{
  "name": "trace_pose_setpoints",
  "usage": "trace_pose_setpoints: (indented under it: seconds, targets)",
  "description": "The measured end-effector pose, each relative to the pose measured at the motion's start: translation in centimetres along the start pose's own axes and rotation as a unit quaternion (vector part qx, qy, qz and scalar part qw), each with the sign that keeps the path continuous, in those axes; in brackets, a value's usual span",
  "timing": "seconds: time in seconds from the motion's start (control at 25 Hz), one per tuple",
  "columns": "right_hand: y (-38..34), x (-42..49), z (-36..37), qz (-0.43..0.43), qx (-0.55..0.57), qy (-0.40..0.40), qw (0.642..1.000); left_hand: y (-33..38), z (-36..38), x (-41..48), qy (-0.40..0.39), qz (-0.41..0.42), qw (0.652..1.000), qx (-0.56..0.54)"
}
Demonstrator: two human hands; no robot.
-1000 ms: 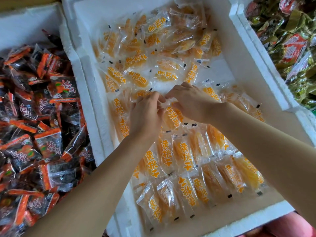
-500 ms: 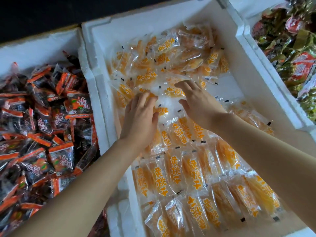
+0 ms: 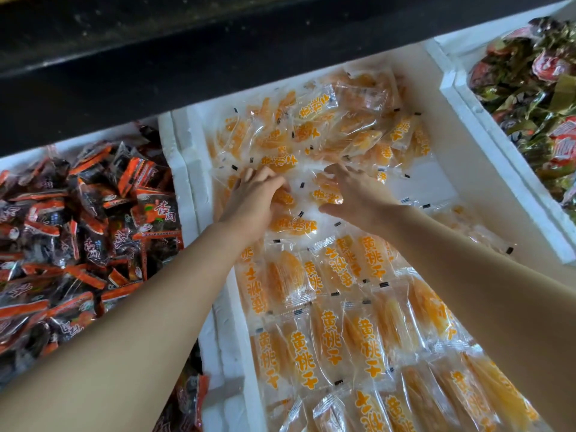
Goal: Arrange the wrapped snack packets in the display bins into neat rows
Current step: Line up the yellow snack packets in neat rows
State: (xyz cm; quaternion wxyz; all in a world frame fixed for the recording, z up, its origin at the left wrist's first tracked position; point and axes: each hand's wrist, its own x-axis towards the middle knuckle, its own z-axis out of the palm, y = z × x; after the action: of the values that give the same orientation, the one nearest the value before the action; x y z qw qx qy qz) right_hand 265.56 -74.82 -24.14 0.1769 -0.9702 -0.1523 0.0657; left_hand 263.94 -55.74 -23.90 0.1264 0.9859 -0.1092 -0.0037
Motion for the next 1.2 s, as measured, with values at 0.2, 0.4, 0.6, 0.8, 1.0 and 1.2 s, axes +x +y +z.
trace_pose_setpoints:
  seconds: [0.2,0.4,0.6,0.8,1.0,1.2]
  targets:
    - [0.2,-0.3,-0.7,0.005,0.046,0.039,0.998,0.5,0.3,0.2,0.091,0.012,0.995,0.043]
    - [-0.5,-1.3,-2.2,0.009,0.084,0.118,0.989,1.6,-0.1,0.5,0.006,0.022,0.996,0.090]
    - [-0.3,-3.1,-2.6,0.011,0.079,0.139,0.987,1.7,0.6,0.5,0.042,0.035,0.982,0.179]
    - [0.5,-4.8,-2.6,0.041,0.084,0.135,0.986,1.6,0.7,0.4,0.017,0.009,0.985,0.170]
    - [0.5,-6.0,-3.0,0.048,0.098,0.148,0.983,2.3,0.0,-0.4,0.020,-0.021,0.996,0.084]
    - [-0.7,-8.3,-4.4,0.042,0.107,0.154,0.981,5.2,-1.9,-3.0,0.166,-0.007,0.976,-0.142]
